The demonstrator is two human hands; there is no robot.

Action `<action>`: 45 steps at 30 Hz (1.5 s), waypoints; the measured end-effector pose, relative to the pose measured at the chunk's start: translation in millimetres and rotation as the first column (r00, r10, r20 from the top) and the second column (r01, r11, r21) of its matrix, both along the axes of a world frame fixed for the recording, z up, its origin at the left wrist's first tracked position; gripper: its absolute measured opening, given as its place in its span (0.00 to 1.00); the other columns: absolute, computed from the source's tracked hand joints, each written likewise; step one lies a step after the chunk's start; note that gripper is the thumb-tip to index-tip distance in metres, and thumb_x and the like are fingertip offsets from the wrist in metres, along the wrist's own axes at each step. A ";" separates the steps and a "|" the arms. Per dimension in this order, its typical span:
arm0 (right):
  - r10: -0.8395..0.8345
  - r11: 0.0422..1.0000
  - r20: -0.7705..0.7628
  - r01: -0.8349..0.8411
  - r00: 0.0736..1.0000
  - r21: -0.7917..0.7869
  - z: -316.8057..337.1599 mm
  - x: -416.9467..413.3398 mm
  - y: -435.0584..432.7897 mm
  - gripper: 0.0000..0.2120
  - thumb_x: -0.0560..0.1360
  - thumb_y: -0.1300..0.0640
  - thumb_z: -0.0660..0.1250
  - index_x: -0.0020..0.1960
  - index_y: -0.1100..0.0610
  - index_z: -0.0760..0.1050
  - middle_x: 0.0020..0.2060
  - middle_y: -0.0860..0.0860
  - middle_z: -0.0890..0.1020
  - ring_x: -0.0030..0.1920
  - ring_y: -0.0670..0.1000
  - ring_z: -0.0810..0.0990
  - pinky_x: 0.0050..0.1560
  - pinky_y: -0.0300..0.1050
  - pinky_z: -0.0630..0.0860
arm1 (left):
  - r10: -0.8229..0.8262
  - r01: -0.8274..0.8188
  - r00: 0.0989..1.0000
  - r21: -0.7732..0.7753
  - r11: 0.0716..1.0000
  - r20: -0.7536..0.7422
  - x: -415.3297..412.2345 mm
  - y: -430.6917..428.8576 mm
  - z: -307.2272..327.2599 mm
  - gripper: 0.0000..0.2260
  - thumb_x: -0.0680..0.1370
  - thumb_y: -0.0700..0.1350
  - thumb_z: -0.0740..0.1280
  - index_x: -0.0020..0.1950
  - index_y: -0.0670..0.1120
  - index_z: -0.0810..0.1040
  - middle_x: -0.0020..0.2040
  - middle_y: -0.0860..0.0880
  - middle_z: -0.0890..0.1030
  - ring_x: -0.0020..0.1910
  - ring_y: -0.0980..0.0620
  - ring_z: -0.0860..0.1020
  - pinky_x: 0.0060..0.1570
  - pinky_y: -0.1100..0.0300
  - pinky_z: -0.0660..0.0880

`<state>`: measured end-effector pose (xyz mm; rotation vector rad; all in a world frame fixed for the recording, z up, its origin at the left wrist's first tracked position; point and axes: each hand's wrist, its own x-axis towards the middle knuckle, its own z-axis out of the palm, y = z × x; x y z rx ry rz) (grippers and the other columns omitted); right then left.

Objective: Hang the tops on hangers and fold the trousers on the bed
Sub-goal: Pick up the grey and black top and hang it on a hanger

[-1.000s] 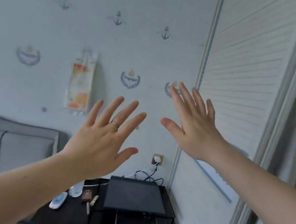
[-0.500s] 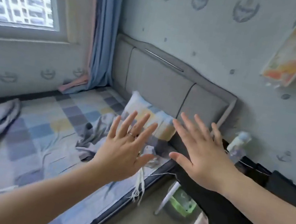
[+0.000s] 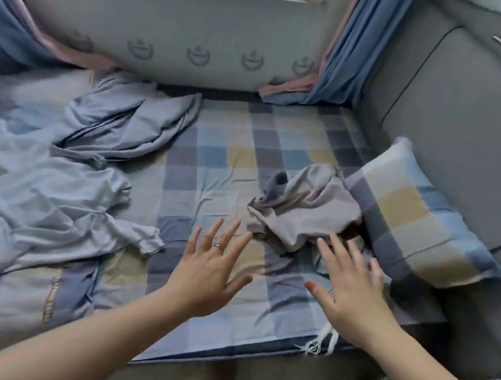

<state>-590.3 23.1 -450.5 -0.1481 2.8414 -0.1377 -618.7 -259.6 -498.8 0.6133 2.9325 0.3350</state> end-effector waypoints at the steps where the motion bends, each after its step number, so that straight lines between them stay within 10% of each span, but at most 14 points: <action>1: 0.004 1.000 0.025 -0.004 1.000 -0.011 -13.6 -15.8 4.4 0.42 0.70 0.24 0.28 0.80 0.40 0.34 0.79 0.40 0.34 0.80 0.51 0.35 0.77 0.63 0.41 | 0.023 -0.023 0.999 -0.017 1.000 0.033 -9.0 0.7 -10.7 0.35 0.78 0.71 0.41 0.82 0.59 0.44 0.83 0.53 0.41 0.81 0.47 0.36 0.76 0.44 0.36; 16: -0.248 0.963 0.260 0.267 0.933 -0.041 -316.2 -170.2 62.0 0.34 0.82 0.36 0.50 0.82 0.44 0.39 0.82 0.44 0.46 0.81 0.49 0.45 0.77 0.57 0.48 | -0.036 0.090 0.917 -0.118 0.989 0.396 -154.1 60.2 -307.7 0.32 0.82 0.62 0.57 0.81 0.58 0.47 0.83 0.50 0.43 0.81 0.44 0.42 0.78 0.43 0.47; 27: -0.526 0.842 0.169 0.538 0.834 -0.037 -525.7 -270.2 112.9 0.53 0.72 0.38 0.72 0.78 0.36 0.33 0.80 0.45 0.38 0.80 0.55 0.39 0.71 0.75 0.55 | -0.163 0.175 0.974 -0.067 0.982 0.157 -309.1 174.3 -513.6 0.45 0.75 0.50 0.70 0.80 0.61 0.42 0.83 0.48 0.43 0.80 0.37 0.46 0.75 0.37 0.53; 31: -0.572 0.807 0.133 0.585 0.809 -0.084 -561.7 -302.7 120.2 0.62 0.66 0.38 0.78 0.76 0.36 0.29 0.79 0.51 0.45 0.78 0.61 0.52 0.68 0.74 0.63 | -0.237 0.239 0.971 -0.102 0.966 0.037 -348.4 206.7 -546.0 0.44 0.72 0.53 0.73 0.80 0.60 0.48 0.79 0.46 0.60 0.77 0.38 0.58 0.72 0.33 0.56; 34: -0.618 0.776 0.070 0.622 0.783 -0.101 -575.7 -320.0 118.4 0.50 0.71 0.44 0.73 0.77 0.34 0.39 0.74 0.55 0.59 0.72 0.63 0.65 0.66 0.72 0.64 | -0.277 0.270 0.961 -0.140 0.953 -0.028 -363.2 207.5 -560.6 0.25 0.77 0.47 0.67 0.72 0.58 0.65 0.61 0.51 0.79 0.62 0.42 0.72 0.62 0.44 0.65; 38: -0.533 0.843 -0.119 0.538 0.838 0.007 -572.6 -325.6 102.9 0.12 0.82 0.47 0.59 0.61 0.43 0.78 0.58 0.53 0.78 0.62 0.60 0.76 0.69 0.62 0.61 | -0.256 0.259 0.964 -0.042 0.965 0.065 -353.4 194.8 -554.9 0.13 0.75 0.41 0.62 0.57 0.54 0.75 0.50 0.48 0.83 0.55 0.42 0.76 0.50 0.51 0.64; 45: -0.405 0.869 0.077 0.410 0.911 -0.278 -534.4 -294.8 41.7 0.12 0.81 0.52 0.63 0.62 0.55 0.75 0.60 0.55 0.76 0.61 0.60 0.72 0.60 0.56 0.71 | -0.120 0.146 0.932 -0.050 0.988 0.341 -264.0 91.6 -529.1 0.12 0.74 0.42 0.62 0.55 0.51 0.77 0.48 0.45 0.84 0.48 0.38 0.79 0.39 0.53 0.65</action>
